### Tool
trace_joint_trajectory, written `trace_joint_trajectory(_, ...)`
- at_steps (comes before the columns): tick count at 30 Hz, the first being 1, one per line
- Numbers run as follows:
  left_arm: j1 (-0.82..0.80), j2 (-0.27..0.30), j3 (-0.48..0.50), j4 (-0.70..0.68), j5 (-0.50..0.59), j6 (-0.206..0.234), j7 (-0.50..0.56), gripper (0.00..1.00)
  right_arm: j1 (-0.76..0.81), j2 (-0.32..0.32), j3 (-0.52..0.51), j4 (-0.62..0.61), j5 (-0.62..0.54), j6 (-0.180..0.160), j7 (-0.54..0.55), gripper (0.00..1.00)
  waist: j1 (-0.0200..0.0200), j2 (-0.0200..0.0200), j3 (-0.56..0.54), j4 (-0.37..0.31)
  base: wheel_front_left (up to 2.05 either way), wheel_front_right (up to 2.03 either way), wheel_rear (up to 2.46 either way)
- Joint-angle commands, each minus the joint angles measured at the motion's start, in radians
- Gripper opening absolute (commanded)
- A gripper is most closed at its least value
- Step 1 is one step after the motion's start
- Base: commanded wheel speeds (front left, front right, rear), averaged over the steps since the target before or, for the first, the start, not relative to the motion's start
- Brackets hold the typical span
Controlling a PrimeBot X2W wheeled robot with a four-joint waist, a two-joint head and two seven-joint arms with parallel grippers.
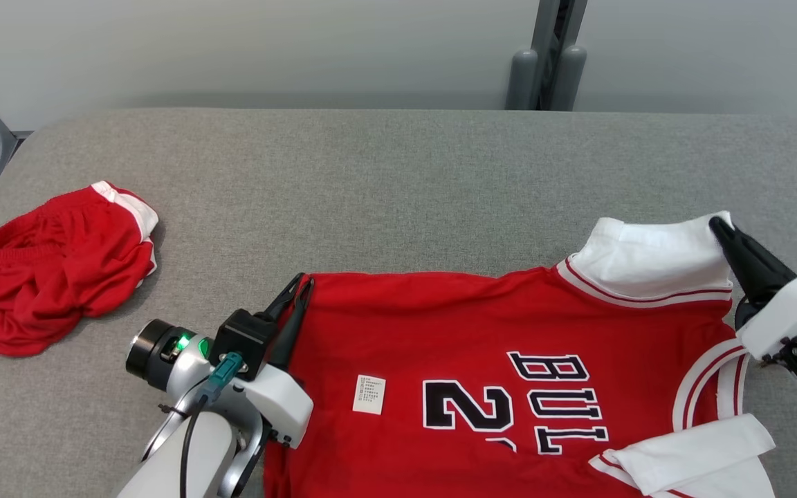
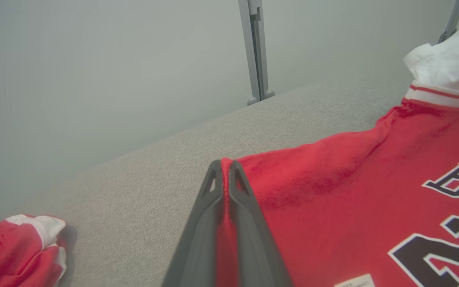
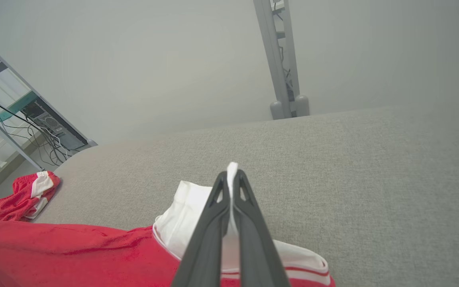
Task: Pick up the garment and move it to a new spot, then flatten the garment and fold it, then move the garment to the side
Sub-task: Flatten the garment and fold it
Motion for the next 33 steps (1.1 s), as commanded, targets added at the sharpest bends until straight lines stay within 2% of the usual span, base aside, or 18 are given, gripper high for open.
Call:
trace_joint_trajectory(1, 0.02, 0.018, -0.002, -0.018, -0.005, -0.001, 0.006, 0.0, 0.032, -0.013, -0.009, -0.018, 0.02, 0.0, 0.001, 0.0, 0.0, -0.0001, -0.014, -0.003, 0.0, 0.0, 0.0)
trace_joint_trajectory(14, 0.097, 0.132, -0.064, -0.102, 0.039, -0.031, 0.075, 0.0, 0.238, -0.073, -0.076, -0.147, 0.136, 0.0, 0.114, 0.0, 0.0, -0.0001, -0.046, -0.023, 0.0, 0.0, 0.0)
trace_joint_trajectory(33, 0.118, 0.213, -0.125, -0.128, 0.059, -0.072, 0.147, 0.0, 0.407, -0.08, -0.213, -0.253, 0.183, 0.0, 0.38, 0.0, 0.0, -0.0001, -0.03, -0.027, 0.0, 0.0, 0.0)
